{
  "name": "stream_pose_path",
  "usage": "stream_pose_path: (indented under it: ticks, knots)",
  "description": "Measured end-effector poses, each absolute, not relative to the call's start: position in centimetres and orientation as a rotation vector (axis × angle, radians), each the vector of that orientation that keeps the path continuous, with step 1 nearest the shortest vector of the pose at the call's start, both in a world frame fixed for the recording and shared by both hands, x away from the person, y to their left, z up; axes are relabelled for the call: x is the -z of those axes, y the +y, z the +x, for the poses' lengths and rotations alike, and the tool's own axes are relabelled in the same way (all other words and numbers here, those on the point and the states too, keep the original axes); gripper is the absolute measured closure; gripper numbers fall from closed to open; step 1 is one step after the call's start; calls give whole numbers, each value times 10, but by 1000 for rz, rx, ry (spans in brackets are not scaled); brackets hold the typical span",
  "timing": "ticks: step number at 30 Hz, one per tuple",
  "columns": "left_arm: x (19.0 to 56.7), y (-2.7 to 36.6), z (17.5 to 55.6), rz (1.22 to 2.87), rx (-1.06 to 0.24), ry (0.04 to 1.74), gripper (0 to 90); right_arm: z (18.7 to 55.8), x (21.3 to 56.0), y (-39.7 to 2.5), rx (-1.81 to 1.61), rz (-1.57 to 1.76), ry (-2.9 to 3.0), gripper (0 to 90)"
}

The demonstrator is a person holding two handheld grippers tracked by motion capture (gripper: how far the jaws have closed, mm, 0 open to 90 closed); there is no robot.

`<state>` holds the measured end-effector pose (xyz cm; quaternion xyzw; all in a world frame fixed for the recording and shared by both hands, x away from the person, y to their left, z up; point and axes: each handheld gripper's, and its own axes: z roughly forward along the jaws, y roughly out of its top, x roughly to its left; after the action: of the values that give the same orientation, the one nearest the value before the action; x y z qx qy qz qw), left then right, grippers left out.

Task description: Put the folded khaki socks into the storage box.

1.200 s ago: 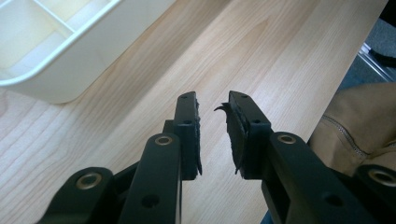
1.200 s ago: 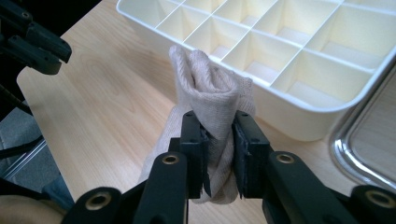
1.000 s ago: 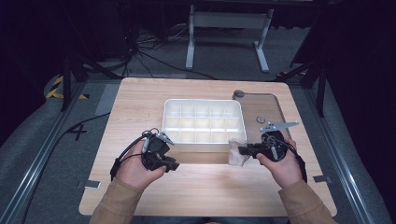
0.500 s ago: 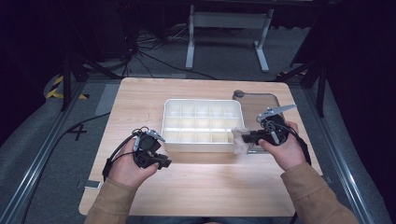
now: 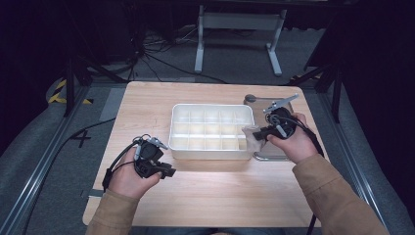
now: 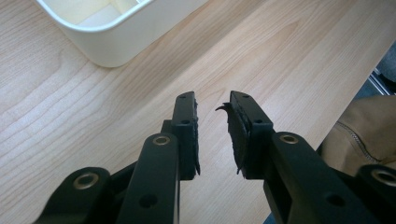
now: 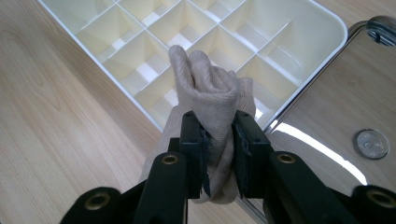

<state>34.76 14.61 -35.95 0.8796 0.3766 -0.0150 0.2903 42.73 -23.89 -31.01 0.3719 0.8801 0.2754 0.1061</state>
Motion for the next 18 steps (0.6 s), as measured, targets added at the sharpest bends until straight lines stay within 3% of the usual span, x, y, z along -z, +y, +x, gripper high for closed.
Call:
stream_pose_path:
  ticks: [18]
  knots:
    - [362,161,340,2316,34,1055,720,459,306,-229,-731,1079,2621,752]
